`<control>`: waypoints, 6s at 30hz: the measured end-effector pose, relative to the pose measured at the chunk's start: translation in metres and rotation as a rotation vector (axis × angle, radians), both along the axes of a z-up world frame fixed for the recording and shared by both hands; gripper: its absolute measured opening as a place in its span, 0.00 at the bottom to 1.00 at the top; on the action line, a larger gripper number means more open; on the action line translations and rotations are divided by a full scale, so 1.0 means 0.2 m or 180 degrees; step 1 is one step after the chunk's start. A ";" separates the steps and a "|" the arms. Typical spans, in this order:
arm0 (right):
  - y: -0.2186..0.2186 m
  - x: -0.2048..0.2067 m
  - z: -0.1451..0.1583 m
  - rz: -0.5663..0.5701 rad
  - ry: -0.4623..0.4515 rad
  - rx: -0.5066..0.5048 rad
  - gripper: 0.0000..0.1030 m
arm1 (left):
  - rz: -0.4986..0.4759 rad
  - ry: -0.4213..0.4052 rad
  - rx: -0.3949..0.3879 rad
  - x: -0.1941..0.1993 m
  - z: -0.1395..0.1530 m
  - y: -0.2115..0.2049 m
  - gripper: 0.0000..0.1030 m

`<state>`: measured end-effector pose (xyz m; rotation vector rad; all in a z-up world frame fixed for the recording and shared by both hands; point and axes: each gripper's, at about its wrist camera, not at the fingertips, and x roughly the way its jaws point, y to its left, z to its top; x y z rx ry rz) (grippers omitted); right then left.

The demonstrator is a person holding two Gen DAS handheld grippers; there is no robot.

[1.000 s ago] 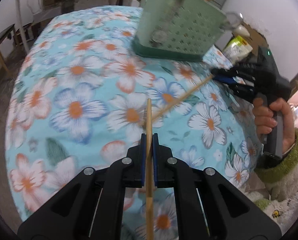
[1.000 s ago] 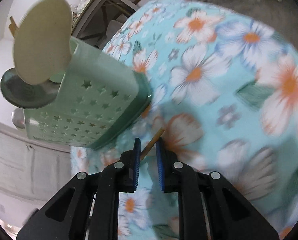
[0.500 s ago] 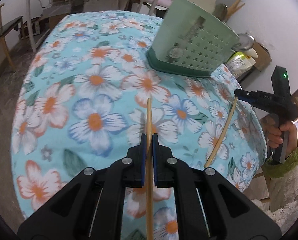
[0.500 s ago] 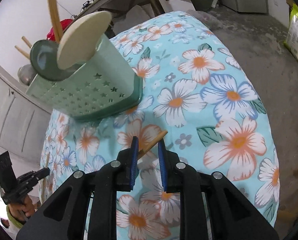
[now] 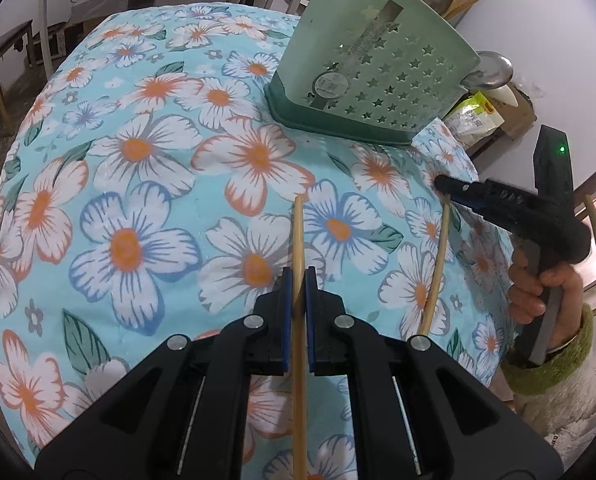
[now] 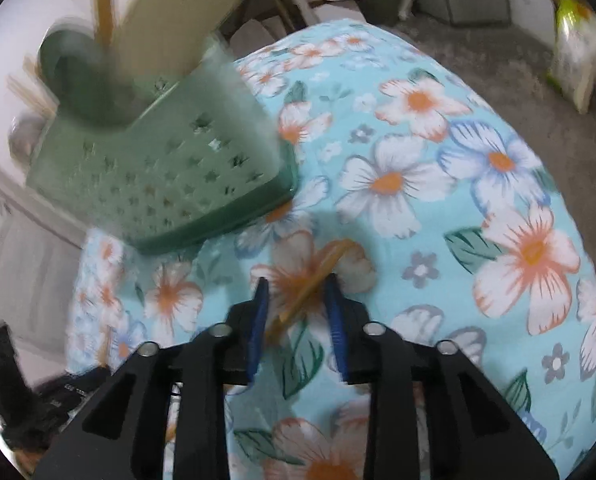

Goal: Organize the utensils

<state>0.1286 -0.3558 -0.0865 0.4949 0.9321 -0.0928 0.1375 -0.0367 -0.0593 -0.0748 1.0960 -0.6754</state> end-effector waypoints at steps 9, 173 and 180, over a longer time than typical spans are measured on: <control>0.32 0.00 0.03 0.0913 -0.0045 -0.0420 0.11 | 0.0017 0.0031 -0.0017 0.01 -0.01 0.01 0.05; 0.32 -0.25 0.52 -0.0142 -0.0821 -0.1619 0.93 | 0.1187 -0.1308 0.0600 -0.03 0.50 -0.11 0.91; 0.25 -0.23 0.50 -0.0272 -0.0727 -0.1498 0.93 | 0.1352 -0.1327 0.0912 -0.03 0.48 -0.14 0.91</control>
